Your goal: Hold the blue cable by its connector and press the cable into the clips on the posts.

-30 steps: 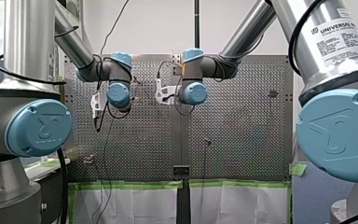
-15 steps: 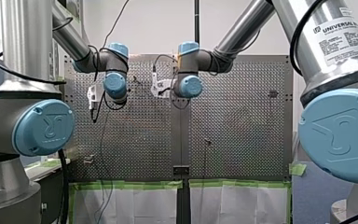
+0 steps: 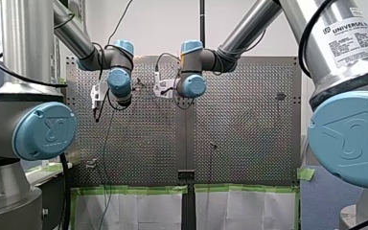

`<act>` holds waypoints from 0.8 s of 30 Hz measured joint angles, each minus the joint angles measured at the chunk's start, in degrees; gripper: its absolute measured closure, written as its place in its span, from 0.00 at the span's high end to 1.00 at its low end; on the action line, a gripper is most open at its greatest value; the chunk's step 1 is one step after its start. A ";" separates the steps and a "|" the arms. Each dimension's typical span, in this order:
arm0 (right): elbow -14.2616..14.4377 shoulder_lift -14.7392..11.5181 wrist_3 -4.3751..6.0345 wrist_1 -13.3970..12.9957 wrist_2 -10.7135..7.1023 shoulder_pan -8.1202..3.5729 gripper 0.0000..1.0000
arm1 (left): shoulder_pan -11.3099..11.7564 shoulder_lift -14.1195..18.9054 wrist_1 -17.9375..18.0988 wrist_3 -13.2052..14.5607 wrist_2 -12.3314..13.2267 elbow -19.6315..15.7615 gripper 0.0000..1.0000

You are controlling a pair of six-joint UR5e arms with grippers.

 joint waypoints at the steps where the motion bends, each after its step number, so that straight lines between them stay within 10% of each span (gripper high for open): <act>1: -0.25 0.11 0.09 0.03 -0.03 -0.01 0.00 | 0.17 0.20 0.19 -0.17 0.32 0.00 0.00; 24: -6.77 1.55 3.54 4.03 -1.63 -0.68 0.00 | 5.88 0.30 7.71 -0.42 3.93 0.02 0.00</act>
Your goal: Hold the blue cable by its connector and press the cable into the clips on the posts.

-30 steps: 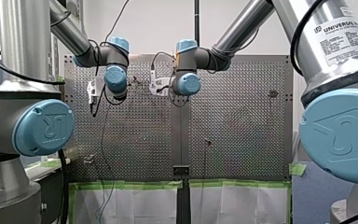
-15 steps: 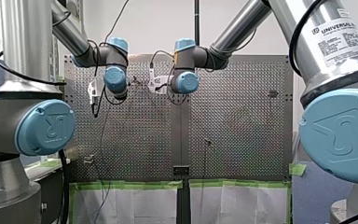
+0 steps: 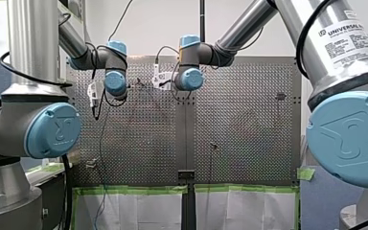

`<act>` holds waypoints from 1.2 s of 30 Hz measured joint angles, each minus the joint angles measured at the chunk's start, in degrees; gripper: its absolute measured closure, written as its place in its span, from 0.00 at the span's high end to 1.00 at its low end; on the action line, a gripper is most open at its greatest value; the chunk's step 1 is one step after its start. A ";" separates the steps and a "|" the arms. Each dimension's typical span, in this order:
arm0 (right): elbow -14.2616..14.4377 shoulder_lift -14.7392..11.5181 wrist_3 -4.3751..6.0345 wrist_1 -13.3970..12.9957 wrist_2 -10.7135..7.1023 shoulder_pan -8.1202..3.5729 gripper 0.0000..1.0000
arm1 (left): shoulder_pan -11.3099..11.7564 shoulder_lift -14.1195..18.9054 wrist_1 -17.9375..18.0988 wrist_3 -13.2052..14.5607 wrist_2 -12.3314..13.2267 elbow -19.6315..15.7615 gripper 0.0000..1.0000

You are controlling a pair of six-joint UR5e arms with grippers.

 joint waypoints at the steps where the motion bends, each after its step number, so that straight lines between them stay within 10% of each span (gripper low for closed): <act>1: -0.28 0.05 0.14 0.14 -0.02 -0.03 0.00 | 0.38 -0.04 0.13 0.03 -0.03 0.00 0.00; 19: -5.77 2.36 2.84 3.37 -1.82 -0.14 0.00 | 6.95 2.72 2.80 -3.59 0.34 1.37 0.00; 26: -6.92 2.55 3.21 3.94 -1.97 -0.11 0.00 | 6.67 2.01 -0.82 -6.24 -1.20 5.35 0.00; 36: -8.22 2.57 3.18 5.57 -1.85 -0.14 0.00 | 2.57 3.17 -6.10 -2.03 -6.21 10.64 0.00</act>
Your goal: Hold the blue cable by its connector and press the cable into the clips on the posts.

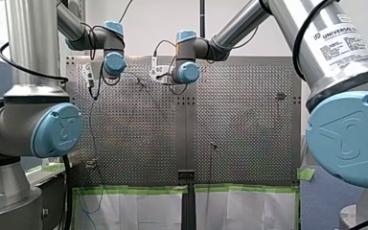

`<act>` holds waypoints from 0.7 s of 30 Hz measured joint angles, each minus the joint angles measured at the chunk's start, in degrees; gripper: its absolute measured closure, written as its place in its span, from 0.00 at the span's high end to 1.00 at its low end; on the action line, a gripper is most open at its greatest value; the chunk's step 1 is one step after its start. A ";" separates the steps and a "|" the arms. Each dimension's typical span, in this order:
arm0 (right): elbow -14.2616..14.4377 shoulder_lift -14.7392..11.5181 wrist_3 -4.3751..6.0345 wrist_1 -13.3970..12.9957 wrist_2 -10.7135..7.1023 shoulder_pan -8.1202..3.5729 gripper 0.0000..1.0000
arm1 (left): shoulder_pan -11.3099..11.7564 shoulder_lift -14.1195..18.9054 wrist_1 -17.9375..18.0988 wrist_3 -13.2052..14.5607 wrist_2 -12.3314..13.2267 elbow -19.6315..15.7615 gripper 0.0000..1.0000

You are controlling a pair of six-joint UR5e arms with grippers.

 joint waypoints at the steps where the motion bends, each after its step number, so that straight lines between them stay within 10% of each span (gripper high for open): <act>1: -0.06 0.00 -0.01 0.09 0.03 -0.06 0.00 | -0.48 0.21 -0.48 0.47 -0.49 0.48 0.00; 11: -0.35 0.06 0.06 0.51 0.04 -1.11 0.00 | -5.90 4.30 -4.88 4.44 -1.90 2.67 0.00; 21: -1.86 0.06 0.16 1.82 -0.06 -2.57 0.00 | -10.11 1.00 -4.64 2.74 0.82 2.69 0.00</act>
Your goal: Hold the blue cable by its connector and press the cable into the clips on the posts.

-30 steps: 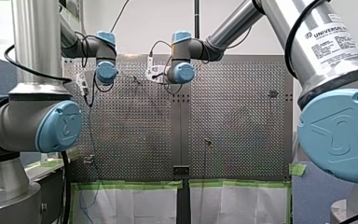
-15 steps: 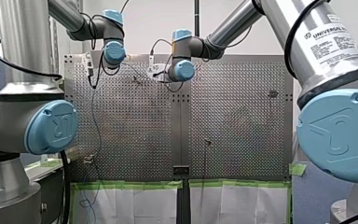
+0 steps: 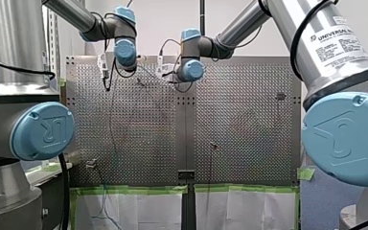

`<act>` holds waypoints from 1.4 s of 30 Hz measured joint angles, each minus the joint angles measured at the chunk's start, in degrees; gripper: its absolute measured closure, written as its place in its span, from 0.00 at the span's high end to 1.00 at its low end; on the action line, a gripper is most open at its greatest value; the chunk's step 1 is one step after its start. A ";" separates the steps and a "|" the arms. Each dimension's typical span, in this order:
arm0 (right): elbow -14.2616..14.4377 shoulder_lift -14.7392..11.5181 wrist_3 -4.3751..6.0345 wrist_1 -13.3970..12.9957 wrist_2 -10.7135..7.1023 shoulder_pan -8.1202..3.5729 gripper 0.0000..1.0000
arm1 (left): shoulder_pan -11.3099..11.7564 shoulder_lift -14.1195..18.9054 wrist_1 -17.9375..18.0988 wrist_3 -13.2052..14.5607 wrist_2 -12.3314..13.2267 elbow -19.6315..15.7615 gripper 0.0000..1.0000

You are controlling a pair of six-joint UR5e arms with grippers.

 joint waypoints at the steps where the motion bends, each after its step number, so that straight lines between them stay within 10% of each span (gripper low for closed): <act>1: -0.06 0.00 0.00 0.07 -0.03 -0.12 0.00 | -0.04 -0.28 0.19 -0.17 0.25 0.00 0.00; 25: -0.22 0.06 0.06 0.27 -1.21 -2.60 0.00 | 4.00 -3.46 2.23 -1.61 1.87 -0.02 0.00; 42: -0.25 0.63 -0.26 0.38 -1.82 -2.14 0.00 | 5.90 -6.99 2.46 -1.69 3.37 0.01 0.00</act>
